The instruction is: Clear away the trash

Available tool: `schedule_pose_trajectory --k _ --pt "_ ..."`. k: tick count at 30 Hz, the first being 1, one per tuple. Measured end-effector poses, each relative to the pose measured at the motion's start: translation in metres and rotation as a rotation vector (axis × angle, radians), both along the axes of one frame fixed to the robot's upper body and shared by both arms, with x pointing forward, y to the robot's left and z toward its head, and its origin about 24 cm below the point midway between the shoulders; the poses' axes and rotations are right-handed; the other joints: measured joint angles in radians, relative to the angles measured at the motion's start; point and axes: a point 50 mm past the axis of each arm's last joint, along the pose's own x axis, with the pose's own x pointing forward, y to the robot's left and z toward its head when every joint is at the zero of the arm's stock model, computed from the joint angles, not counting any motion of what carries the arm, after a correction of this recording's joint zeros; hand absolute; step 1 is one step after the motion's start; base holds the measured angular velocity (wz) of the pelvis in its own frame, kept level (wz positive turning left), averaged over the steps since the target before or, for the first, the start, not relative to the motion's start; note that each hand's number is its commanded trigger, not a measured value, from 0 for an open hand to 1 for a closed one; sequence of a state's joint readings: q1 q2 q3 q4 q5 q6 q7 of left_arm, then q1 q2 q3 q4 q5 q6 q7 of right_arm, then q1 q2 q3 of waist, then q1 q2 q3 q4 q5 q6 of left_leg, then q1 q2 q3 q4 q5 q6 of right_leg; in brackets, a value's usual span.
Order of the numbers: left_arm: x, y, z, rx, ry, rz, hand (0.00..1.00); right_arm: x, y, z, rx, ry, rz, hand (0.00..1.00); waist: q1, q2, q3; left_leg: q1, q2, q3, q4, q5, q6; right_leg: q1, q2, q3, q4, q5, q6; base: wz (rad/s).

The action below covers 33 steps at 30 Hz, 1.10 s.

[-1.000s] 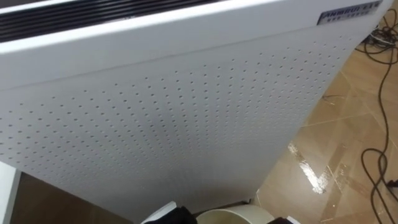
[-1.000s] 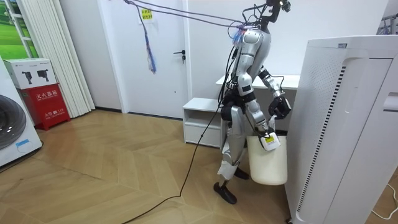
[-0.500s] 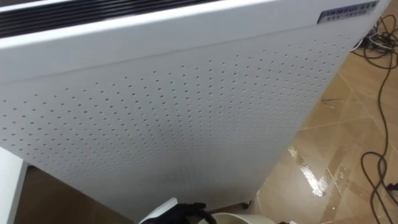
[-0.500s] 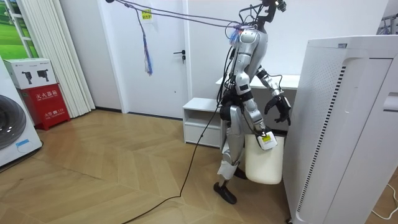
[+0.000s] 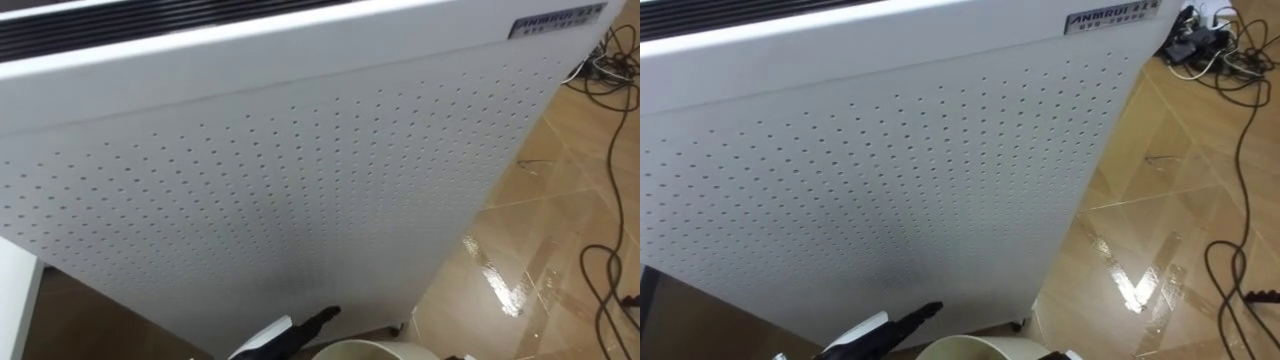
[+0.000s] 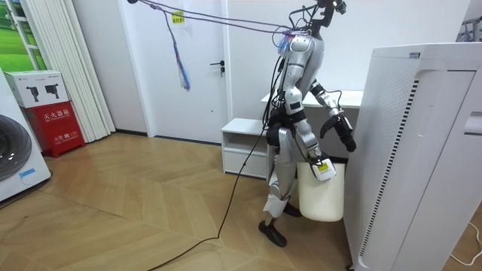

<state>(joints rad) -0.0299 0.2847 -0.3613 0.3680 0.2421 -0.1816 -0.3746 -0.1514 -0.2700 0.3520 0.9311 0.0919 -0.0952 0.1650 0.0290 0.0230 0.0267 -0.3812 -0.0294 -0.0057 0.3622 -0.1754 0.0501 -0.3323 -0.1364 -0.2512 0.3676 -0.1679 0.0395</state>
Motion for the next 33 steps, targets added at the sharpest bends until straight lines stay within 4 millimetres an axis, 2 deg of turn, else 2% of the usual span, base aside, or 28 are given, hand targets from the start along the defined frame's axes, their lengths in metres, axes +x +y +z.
schedule_pose_trajectory --k 8,15,17,21,25,26,28,33 --pt "-0.002 0.001 -0.004 0.007 0.016 0.002 0.0 0.0 -0.001 0.0 0.023 -0.002 -0.031 1.0 0.0 0.0 -0.0001 0.0 0.0 0.0 0.006 0.0 0.0 0.001 0.0 0.0 0.005 0.0 0.0 0.0" --pt "-0.013 0.014 -0.024 0.034 0.117 0.046 0.0 -0.01 -0.006 -0.005 0.014 0.027 -0.041 1.0 0.001 -0.001 -0.001 0.021 0.0 0.005 -0.001 0.0 0.0 0.021 0.001 -0.001 -0.003 0.0 -0.001 -0.01" --pt "-0.021 0.016 -0.03 0.028 0.15 0.06 0.0 -0.018 -0.008 -0.008 0.012 0.048 -0.046 1.0 -0.001 -0.002 -0.0014 0.045 -0.001 0.003 -0.01 0.0 0.0 0.045 0.001 -0.002 -0.012 -0.001 0.0 0.0" --pt "-0.045 0.025 -0.051 0.038 0.26 0.112 0.0 -0.04 -0.015 -0.02 0.004 0.126 -0.07 1.0 0.0 -0.013 -0.0126 0.121 0.0 0.007 -0.046 0.001 -0.001 0.115 0.007 -0.002 -0.053 0.0 0.001 -0.03" --pt "-0.08 0.043 -0.075 0.046 0.406 0.222 0.0 -0.071 -0.026 -0.031 0.025 0.197 -0.187 1.0 -0.006 -0.026 -0.0231 0.187 0.001 0.01 -0.085 0.001 -0.002 0.184 0.016 -0.005 -0.097 0.0 0.005 0.0" --pt "-0.084 0.046 -0.078 0.04 0.427 0.248 0.0 -0.074 -0.028 -0.032 0.032 0.199 -0.206 1.0 -0.005 -0.027 -0.0249 0.196 0.001 0.013 -0.09 0.001 -0.003 0.191 0.017 -0.005 -0.101 0.0 0.005 -0.05" --pt "-0.103 0.061 -0.089 0.005 0.51 0.383 0.0 -0.091 -0.034 -0.036 0.057 0.228 -0.287 1.0 -0.009 -0.032 -0.0245 0.246 0.001 0.021 -0.117 0.001 -0.003 0.242 0.023 -0.001 -0.135 0.003 0.008 -0.06" --pt "-0.132 0.078 -0.103 -0.072 0.602 0.663 0.0 -0.117 -0.044 -0.041 0.086 0.272 -0.435 1.0 -0.007 -0.044 -0.0259 0.327 0.002 0.033 -0.168 0.001 -0.004 0.308 0.025 0.002 -0.166 0.004 0.011 -0.08"
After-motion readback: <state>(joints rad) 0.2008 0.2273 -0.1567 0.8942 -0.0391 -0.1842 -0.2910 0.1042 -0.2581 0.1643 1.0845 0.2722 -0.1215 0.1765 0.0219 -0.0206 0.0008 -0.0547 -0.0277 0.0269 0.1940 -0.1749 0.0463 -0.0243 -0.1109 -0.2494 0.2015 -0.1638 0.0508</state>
